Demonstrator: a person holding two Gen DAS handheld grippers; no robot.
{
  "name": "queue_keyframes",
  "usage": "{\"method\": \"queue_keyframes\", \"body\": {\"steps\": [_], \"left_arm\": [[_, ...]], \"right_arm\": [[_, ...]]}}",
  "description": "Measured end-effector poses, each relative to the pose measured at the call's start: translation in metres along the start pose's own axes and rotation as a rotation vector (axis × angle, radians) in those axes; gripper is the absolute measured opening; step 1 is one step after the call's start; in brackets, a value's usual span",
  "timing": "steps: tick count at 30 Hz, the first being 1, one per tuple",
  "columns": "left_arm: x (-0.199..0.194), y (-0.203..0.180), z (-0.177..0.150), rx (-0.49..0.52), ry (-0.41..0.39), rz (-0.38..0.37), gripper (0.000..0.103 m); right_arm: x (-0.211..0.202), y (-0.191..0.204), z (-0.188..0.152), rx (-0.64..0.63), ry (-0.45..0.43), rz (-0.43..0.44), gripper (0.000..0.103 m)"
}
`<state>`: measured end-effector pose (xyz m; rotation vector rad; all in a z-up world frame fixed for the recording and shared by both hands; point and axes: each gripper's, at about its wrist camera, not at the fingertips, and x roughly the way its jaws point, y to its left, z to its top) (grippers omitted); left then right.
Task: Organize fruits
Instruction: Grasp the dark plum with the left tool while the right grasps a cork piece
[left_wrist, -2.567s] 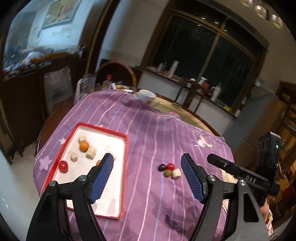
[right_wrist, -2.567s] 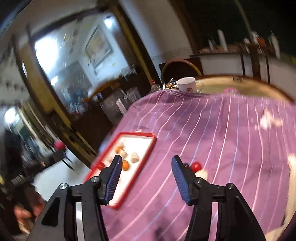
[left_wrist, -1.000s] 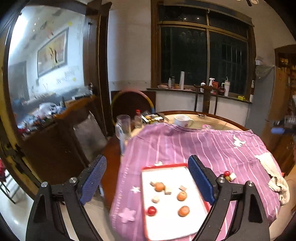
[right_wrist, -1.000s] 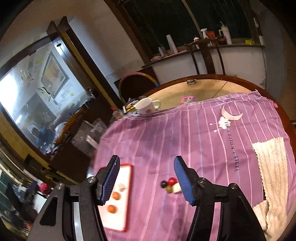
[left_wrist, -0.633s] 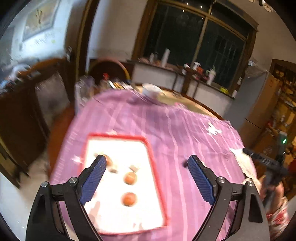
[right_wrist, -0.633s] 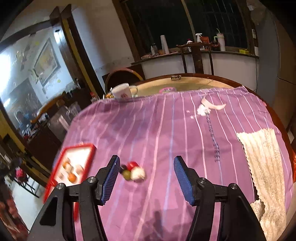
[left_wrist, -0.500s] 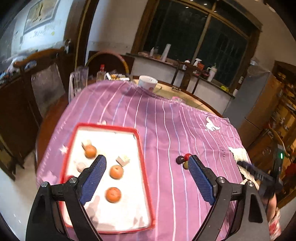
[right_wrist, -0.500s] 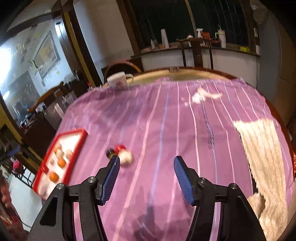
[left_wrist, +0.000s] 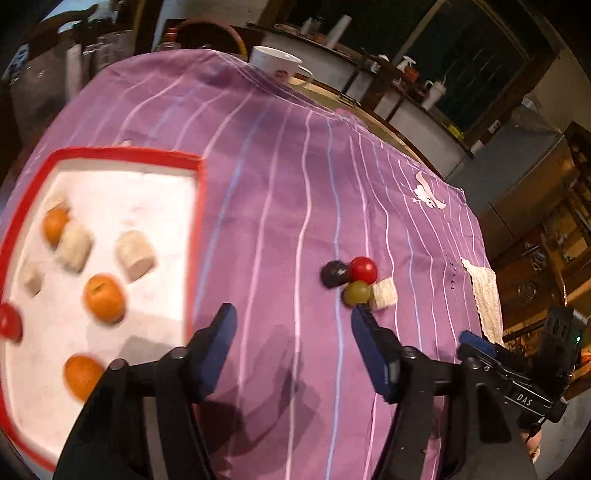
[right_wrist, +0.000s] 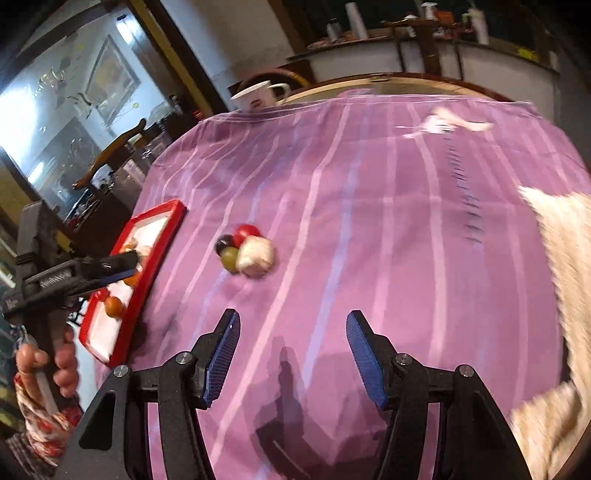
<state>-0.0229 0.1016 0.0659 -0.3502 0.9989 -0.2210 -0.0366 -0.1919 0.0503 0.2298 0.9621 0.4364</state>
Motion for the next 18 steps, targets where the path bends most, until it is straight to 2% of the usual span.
{"method": "queue_keyframes", "body": {"steps": [5, 11, 15, 17, 18], "left_arm": [[0.019, -0.009, 0.010, 0.013, 0.014, 0.017, 0.060], [0.030, -0.001, 0.019, -0.005, 0.015, 0.038, 0.060], [0.043, -0.005, 0.025, 0.012, 0.039, 0.045, 0.060], [0.052, -0.010, 0.027, 0.027, 0.058, 0.040, 0.060], [0.057, -0.014, 0.027, 0.038, 0.069, 0.035, 0.060]], "right_arm": [[0.046, 0.022, 0.028, -0.019, 0.014, 0.030, 0.062], [0.088, 0.050, 0.031, -0.137, 0.027, -0.047, 0.056], [0.090, 0.058, 0.025, -0.211, -0.006, -0.089, 0.053], [0.086, 0.057, 0.024, -0.213, -0.009, -0.098, 0.048], [0.083, 0.055, 0.024, -0.209, -0.009, -0.106, 0.040]]}}
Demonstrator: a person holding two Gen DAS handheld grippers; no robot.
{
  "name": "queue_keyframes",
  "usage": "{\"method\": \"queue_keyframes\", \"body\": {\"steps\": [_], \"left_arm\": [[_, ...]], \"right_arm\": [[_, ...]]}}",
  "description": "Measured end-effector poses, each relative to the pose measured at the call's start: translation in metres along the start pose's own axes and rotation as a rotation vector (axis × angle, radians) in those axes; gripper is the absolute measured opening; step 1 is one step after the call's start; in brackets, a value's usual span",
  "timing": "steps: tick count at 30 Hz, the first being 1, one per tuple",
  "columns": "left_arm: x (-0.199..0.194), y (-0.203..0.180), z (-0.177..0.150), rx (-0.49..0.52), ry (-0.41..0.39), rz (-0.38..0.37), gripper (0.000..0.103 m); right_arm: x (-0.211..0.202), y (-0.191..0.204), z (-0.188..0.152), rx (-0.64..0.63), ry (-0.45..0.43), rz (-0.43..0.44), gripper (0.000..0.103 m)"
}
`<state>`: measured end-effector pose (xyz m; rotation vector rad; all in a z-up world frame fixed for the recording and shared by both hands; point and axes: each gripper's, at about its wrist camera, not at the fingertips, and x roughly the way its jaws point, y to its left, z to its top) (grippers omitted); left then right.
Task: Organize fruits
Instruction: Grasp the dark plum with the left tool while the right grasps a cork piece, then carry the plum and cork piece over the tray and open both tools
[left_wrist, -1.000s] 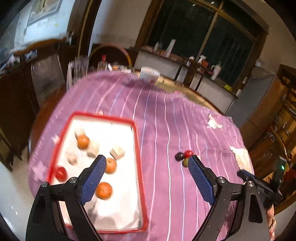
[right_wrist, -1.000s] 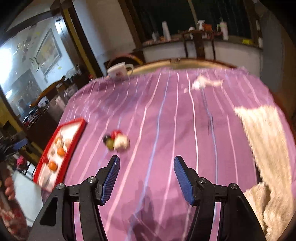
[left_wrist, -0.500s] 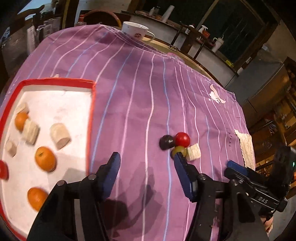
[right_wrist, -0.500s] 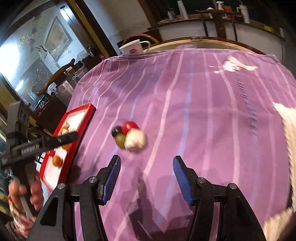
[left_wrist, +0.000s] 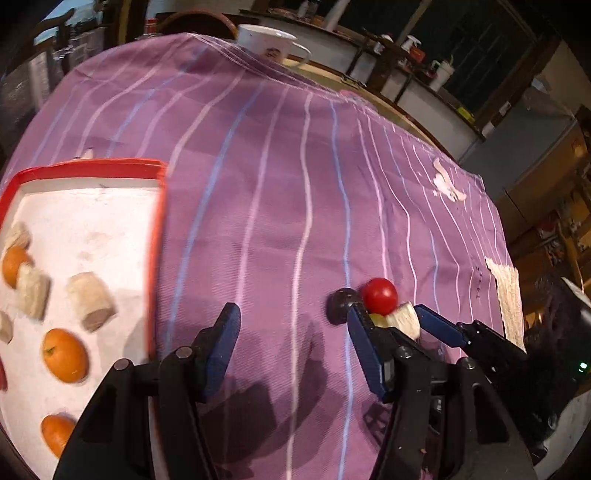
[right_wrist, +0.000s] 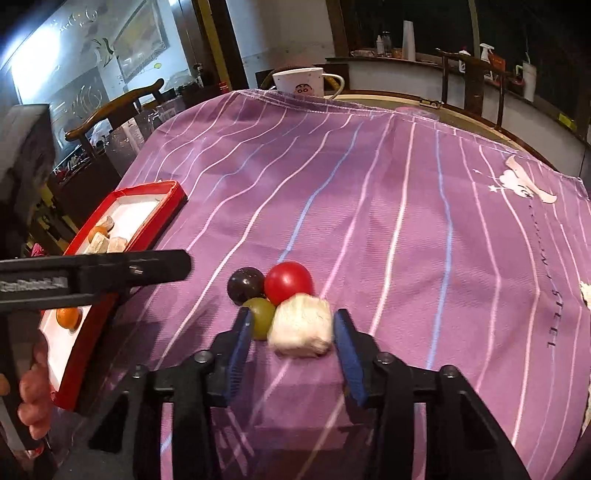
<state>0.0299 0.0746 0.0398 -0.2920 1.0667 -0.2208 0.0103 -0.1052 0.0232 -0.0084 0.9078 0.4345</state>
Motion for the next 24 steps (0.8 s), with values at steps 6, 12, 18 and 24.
{"method": "queue_keyframes", "body": {"steps": [6, 12, 18, 24], "left_arm": [[0.027, -0.015, 0.005, 0.044, 0.044, -0.005, 0.060], [0.037, -0.022, 0.008, 0.063, 0.040, -0.008, 0.056], [0.038, -0.034, 0.005, 0.095, 0.054, -0.046, 0.028], [0.046, -0.043, 0.006, 0.104, 0.052, -0.039, 0.032]], "right_arm": [[-0.016, -0.022, -0.005, 0.082, 0.001, -0.022, 0.037], [-0.027, -0.028, -0.004, 0.096, -0.044, 0.003, 0.038], [-0.013, -0.013, -0.001, 0.053, -0.020, 0.009, 0.039], [-0.003, -0.010, -0.002, 0.035, -0.029, -0.019, 0.041]]}}
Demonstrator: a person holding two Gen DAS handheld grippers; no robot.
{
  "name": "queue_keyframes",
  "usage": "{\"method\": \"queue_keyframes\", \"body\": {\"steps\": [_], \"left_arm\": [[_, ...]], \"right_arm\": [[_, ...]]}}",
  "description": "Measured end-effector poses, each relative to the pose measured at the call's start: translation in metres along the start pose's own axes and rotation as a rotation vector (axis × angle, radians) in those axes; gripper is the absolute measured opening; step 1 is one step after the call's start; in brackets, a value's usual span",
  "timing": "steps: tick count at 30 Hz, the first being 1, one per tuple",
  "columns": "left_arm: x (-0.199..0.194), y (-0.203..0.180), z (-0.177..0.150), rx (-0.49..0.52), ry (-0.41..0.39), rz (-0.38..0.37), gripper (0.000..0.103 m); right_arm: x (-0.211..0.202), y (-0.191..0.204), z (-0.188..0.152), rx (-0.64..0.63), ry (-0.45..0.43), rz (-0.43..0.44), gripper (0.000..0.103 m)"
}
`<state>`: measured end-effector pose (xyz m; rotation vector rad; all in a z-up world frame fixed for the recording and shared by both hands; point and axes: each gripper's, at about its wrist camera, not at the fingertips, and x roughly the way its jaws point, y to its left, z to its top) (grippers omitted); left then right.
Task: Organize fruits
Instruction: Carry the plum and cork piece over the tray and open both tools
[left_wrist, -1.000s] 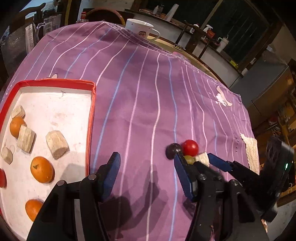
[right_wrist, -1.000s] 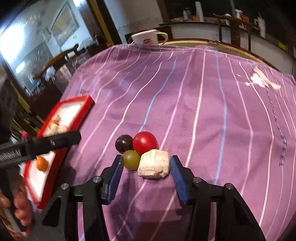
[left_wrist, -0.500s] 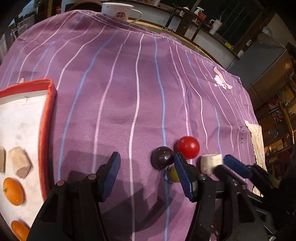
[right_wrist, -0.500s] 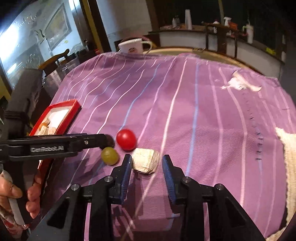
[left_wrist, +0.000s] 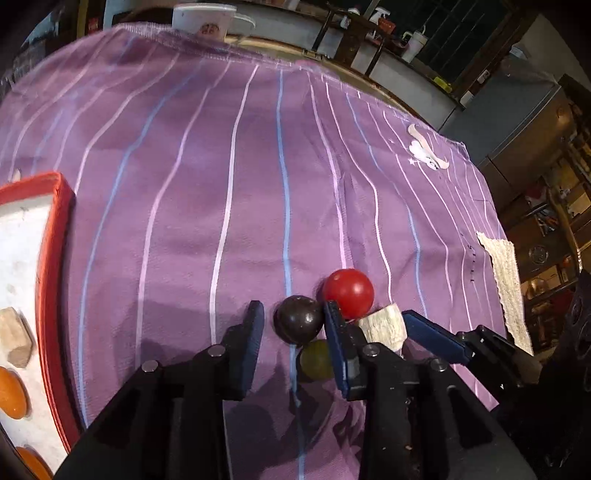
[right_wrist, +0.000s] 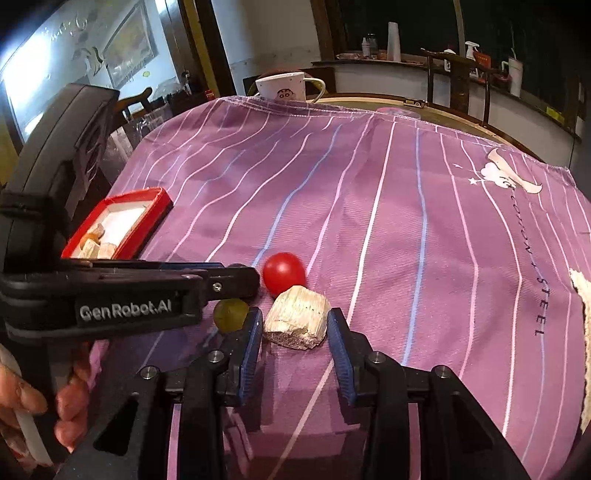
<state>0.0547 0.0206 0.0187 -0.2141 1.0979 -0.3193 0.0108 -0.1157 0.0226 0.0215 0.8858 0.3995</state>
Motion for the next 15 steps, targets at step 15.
{"method": "queue_keyframes", "body": {"steps": [15], "left_arm": [[-0.061, 0.010, -0.031, -0.015, -0.100, -0.001, 0.022]], "right_arm": [[-0.025, 0.006, -0.002, 0.032, -0.061, 0.078, 0.039]]}}
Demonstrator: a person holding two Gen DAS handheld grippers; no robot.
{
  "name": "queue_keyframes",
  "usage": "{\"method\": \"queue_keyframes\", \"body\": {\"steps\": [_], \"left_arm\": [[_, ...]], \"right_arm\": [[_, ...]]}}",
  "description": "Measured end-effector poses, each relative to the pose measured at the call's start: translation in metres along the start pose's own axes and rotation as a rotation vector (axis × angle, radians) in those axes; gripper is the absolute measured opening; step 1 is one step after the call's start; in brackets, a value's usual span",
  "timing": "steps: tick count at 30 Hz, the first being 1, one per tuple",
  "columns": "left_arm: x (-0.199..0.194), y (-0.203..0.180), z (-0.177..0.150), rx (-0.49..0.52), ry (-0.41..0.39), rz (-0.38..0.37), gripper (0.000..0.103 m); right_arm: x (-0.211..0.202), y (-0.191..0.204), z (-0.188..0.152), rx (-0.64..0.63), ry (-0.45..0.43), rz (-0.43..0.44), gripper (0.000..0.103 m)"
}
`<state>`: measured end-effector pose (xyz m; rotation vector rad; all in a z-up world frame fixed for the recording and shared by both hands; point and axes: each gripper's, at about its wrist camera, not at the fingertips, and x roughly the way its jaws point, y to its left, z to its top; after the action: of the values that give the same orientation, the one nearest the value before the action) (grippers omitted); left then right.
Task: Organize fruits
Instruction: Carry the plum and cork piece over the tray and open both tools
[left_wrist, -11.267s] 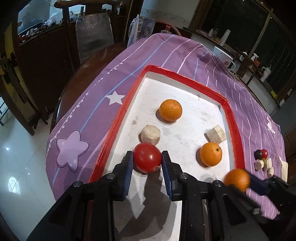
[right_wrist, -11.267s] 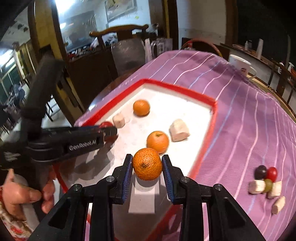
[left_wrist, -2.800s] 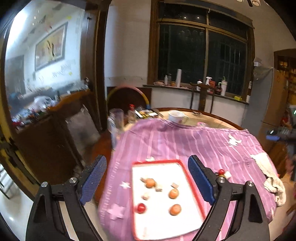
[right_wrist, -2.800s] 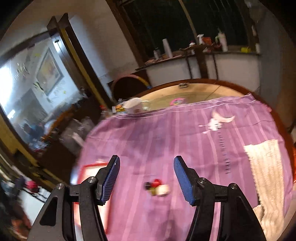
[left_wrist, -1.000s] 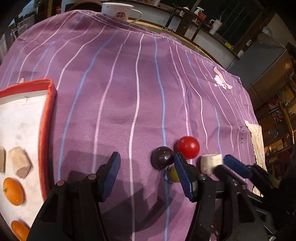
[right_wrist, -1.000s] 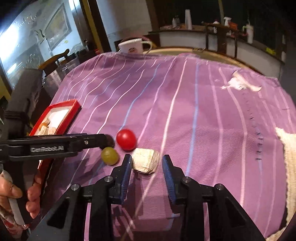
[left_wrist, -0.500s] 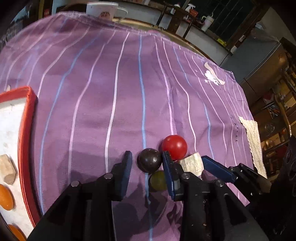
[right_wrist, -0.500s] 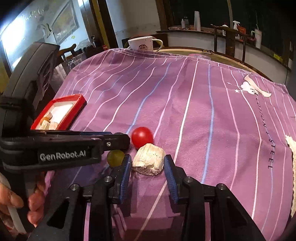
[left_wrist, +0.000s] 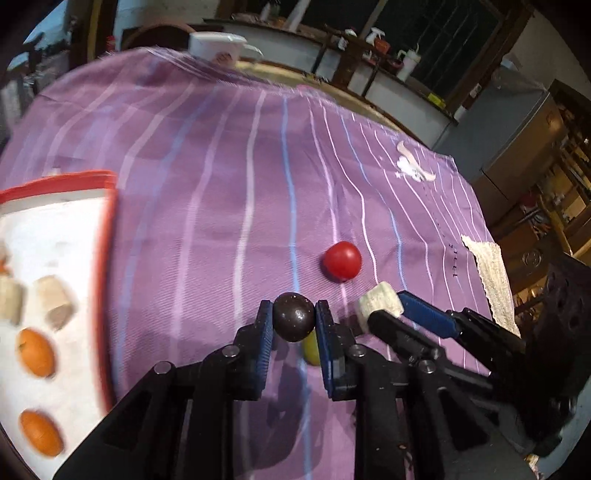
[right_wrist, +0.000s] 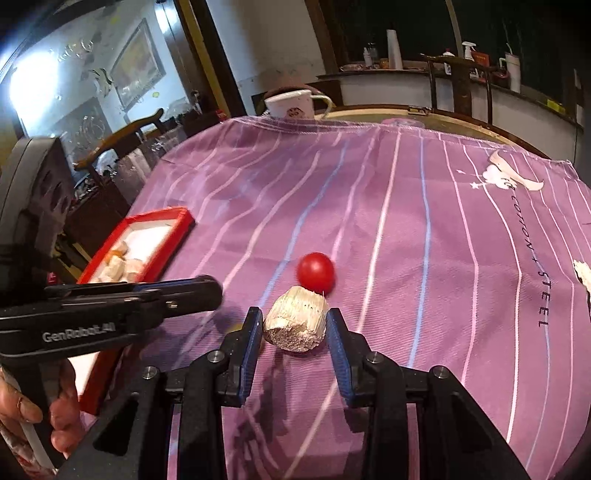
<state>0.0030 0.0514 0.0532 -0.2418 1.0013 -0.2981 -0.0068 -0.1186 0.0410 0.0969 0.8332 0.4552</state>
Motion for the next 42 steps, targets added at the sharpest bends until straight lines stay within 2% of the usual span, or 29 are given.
{"method": "queue_keyframes", "body": {"steps": [5, 10, 15, 20, 23, 30, 32, 33, 34, 35, 37, 42], "left_arm": [[-0.053, 0.030, -0.018, -0.028, -0.092, 0.061, 0.022], [-0.105, 0.087, -0.041, -0.100, -0.177, 0.204, 0.022], [-0.128, 0.141, -0.058, -0.186, -0.211, 0.329, 0.022], [-0.127, 0.175, -0.072, -0.246, -0.192, 0.337, 0.022], [-0.119, 0.186, -0.078, -0.266, -0.170, 0.331, 0.022], [-0.107, 0.197, -0.084, -0.302, -0.152, 0.324, 0.023], [-0.108, 0.200, -0.085, -0.314, -0.157, 0.313, 0.025], [-0.111, 0.200, -0.086, -0.317, -0.161, 0.311, 0.030], [-0.113, 0.200, -0.086, -0.317, -0.168, 0.312, 0.040], [-0.116, 0.200, -0.086, -0.315, -0.179, 0.311, 0.044], [-0.123, 0.195, -0.085, -0.314, -0.199, 0.315, 0.063], [-0.143, 0.173, -0.082, -0.258, -0.267, 0.411, 0.070]], "right_arm": [[-0.017, 0.033, 0.002, -0.045, -0.024, 0.055, 0.039], [-0.023, 0.082, 0.003, -0.106, -0.024, 0.142, 0.039], [-0.004, 0.140, -0.003, -0.159, 0.024, 0.234, 0.039], [0.022, 0.184, -0.017, -0.215, 0.087, 0.266, 0.039], [0.038, 0.202, -0.025, -0.253, 0.115, 0.242, 0.039], [0.065, 0.213, -0.030, -0.278, 0.129, 0.181, 0.039], [0.068, 0.214, -0.030, -0.269, 0.128, 0.170, 0.039], [0.067, 0.212, -0.029, -0.257, 0.129, 0.175, 0.039], [0.066, 0.211, -0.028, -0.242, 0.128, 0.185, 0.039], [0.061, 0.207, -0.026, -0.218, 0.120, 0.197, 0.039], [0.052, 0.204, -0.022, -0.182, 0.097, 0.197, 0.039], [0.022, 0.183, -0.021, -0.051, 0.039, 0.208, 0.040]]}}
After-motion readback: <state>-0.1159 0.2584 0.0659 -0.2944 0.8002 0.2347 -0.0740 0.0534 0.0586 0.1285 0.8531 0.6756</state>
